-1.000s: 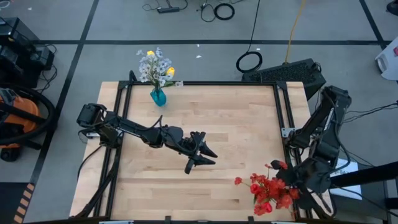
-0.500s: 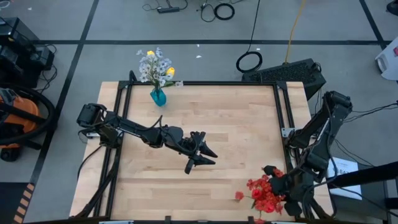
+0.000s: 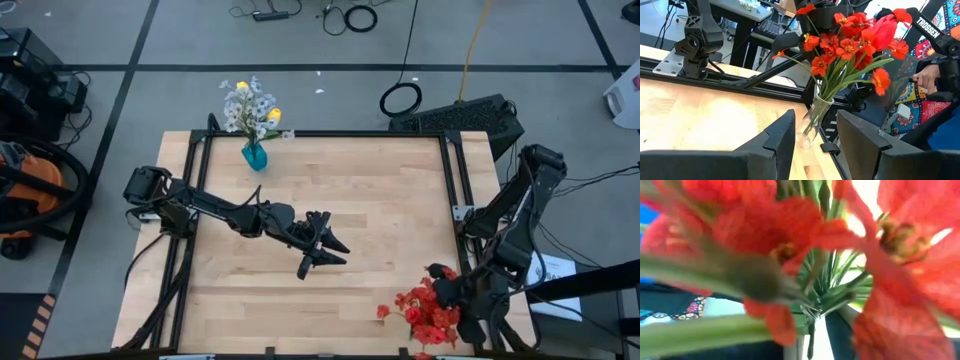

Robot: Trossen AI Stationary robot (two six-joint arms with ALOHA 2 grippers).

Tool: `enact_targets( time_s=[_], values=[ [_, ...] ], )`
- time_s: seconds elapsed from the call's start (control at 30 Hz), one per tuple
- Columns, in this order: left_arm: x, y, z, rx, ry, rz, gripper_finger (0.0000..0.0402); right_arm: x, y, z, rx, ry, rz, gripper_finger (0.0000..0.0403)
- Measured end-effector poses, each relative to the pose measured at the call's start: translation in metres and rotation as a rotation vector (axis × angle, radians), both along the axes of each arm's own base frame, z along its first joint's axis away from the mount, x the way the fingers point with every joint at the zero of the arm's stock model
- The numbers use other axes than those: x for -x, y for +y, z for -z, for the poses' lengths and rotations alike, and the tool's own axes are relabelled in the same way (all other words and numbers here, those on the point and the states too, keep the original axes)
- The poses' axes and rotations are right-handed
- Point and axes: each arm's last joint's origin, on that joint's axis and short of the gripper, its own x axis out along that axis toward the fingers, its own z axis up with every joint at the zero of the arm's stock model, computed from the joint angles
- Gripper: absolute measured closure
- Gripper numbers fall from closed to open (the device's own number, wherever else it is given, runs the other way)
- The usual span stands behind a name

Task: Sort flowers into vase by color
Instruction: Put the orange flowers into the transparent vase, then return to Home Position

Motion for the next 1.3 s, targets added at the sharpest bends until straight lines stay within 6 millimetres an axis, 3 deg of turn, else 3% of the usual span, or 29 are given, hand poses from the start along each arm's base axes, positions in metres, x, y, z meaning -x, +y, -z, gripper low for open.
enact_targets(
  time_s=[0.4, 0.8, 1.03, 1.13, 1.3],
  values=[
    [0.0, 0.0, 0.0, 0.001, 0.0, 0.0, 0.0252, 0.012, -0.014, -0.018, -0.117, 0.037, -0.08, 0.027],
    [0.0, 0.0, 0.0, 0.001, 0.0, 0.0, 0.0252, 0.032, -0.04, -0.016, -0.028, 0.204, -0.137, 0.0262],
    [0.0, 0.0, 0.0, 0.002, 0.0, -0.001, 0.0252, 0.051, -0.072, -0.019, 0.063, 0.253, -0.128, 0.0293],
    [0.0, 0.001, 0.0, 0.03, 0.012, -0.004, 0.0252, 0.057, -0.086, -0.016, 0.159, 0.272, -0.011, 0.0315],
    [-0.003, 0.016, 0.0, 0.092, 0.035, -0.049, 0.0252, 0.054, -0.1, -0.017, 0.37, 0.037, 0.161, 0.0372]
  ],
)
